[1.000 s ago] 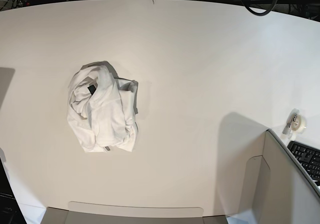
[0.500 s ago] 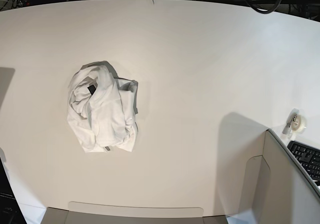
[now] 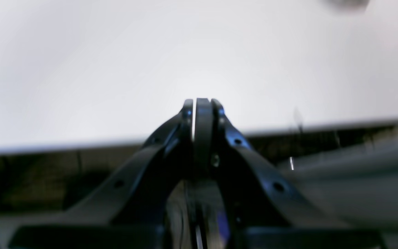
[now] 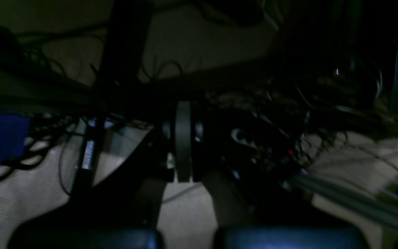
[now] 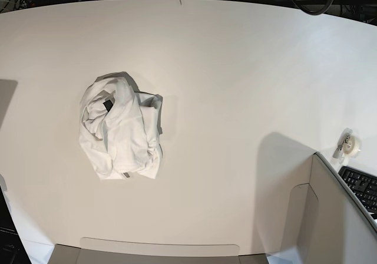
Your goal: Layout the t-shirt on the table in an organized manner, then fold the t-shirt properly
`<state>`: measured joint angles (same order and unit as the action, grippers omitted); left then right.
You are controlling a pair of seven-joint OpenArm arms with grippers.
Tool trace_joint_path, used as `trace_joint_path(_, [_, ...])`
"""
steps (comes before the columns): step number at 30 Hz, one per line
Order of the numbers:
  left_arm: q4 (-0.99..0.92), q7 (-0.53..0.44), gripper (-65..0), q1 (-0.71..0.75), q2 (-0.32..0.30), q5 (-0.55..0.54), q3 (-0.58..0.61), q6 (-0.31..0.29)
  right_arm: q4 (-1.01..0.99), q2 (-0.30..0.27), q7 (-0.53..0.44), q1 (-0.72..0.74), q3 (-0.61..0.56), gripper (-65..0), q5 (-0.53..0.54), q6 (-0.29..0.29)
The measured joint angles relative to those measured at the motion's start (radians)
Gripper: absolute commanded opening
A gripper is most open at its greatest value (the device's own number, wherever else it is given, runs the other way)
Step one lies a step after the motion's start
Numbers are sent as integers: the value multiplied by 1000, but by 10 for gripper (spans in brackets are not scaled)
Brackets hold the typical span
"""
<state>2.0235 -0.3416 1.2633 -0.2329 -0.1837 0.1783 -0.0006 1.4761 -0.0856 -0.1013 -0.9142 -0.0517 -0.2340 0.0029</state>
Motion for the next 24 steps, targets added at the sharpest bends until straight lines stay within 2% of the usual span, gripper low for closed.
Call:
trace_joint_path(5, [43, -245, -650, 23, 1, 0, -2, -3, 0, -28, -10, 0, -77, -650, 0, 0])
trace_joint_path(9, [43, -341, -650, 24, 3, 0, -1, -2, 0, -35, -72, -3, -115, -650, 0, -4])
trace_joint_path(15, [43, -336, -650, 16, 3, 0, 0, 0, 3, -70, -280, -55, -135, -650, 0, -4])
trace_joint_path(24, [43, -222, -650, -5, 0, 0, -3, 0, 137, -74, -407, -127, -135, -650, -3, -7])
